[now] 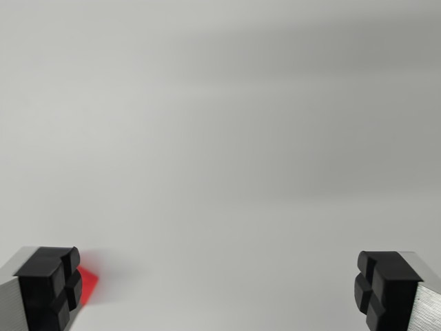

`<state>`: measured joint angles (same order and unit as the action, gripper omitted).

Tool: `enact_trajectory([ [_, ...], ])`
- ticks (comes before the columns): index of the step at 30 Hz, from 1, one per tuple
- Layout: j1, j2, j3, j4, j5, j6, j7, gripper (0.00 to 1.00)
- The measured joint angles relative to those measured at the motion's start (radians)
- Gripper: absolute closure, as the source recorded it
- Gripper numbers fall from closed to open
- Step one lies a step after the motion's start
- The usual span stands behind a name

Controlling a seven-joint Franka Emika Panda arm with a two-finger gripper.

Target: Destack cube

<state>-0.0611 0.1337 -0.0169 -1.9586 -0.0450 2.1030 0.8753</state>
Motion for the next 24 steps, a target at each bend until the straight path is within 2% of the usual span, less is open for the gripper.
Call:
enact_trajectory([
  [24,0.003,-0.003,0.001,-0.011,0.000,0.004,0.013,0.00],
])
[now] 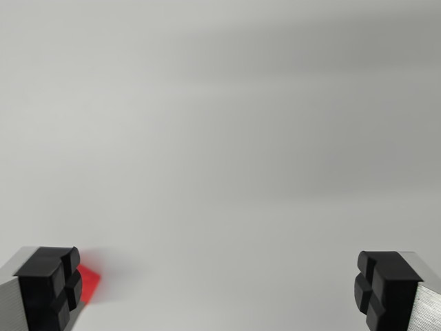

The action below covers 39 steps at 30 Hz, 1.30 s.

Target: Destack cube

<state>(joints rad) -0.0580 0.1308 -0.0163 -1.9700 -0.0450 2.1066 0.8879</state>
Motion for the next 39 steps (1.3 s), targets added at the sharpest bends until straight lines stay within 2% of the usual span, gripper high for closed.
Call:
enact_trajectory([
  [21,0.020,-0.036,0.009,-0.085,0.000,0.045,0.085,0.00],
  [39,0.049,-0.081,0.024,-0.195,0.001,0.107,0.207,0.00],
])
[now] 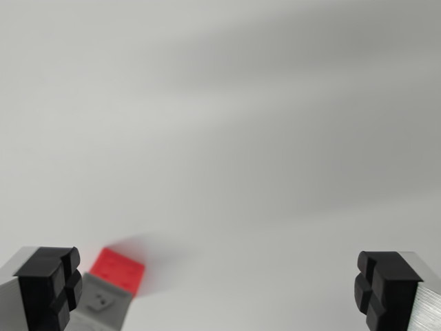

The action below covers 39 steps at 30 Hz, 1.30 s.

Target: Destack cube

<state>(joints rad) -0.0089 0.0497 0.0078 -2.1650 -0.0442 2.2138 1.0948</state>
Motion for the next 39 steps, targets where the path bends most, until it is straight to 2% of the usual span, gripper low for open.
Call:
enact_trajectory([
  [20,0.042,-0.051,0.030,-0.147,0.007,0.091,0.186,0.00],
  [39,0.088,-0.083,0.072,-0.279,0.020,0.190,0.389,0.00],
])
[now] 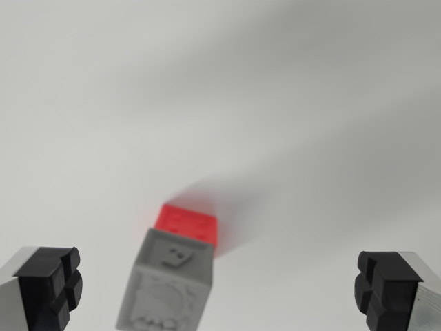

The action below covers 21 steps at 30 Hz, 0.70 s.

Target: Destack cube

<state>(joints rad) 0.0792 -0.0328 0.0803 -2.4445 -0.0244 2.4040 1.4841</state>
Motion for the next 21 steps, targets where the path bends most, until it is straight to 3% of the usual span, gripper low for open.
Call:
enact_trajectory([
  [21,0.066,-0.008,0.066,-0.138,0.022,0.132,0.273,0.00],
])
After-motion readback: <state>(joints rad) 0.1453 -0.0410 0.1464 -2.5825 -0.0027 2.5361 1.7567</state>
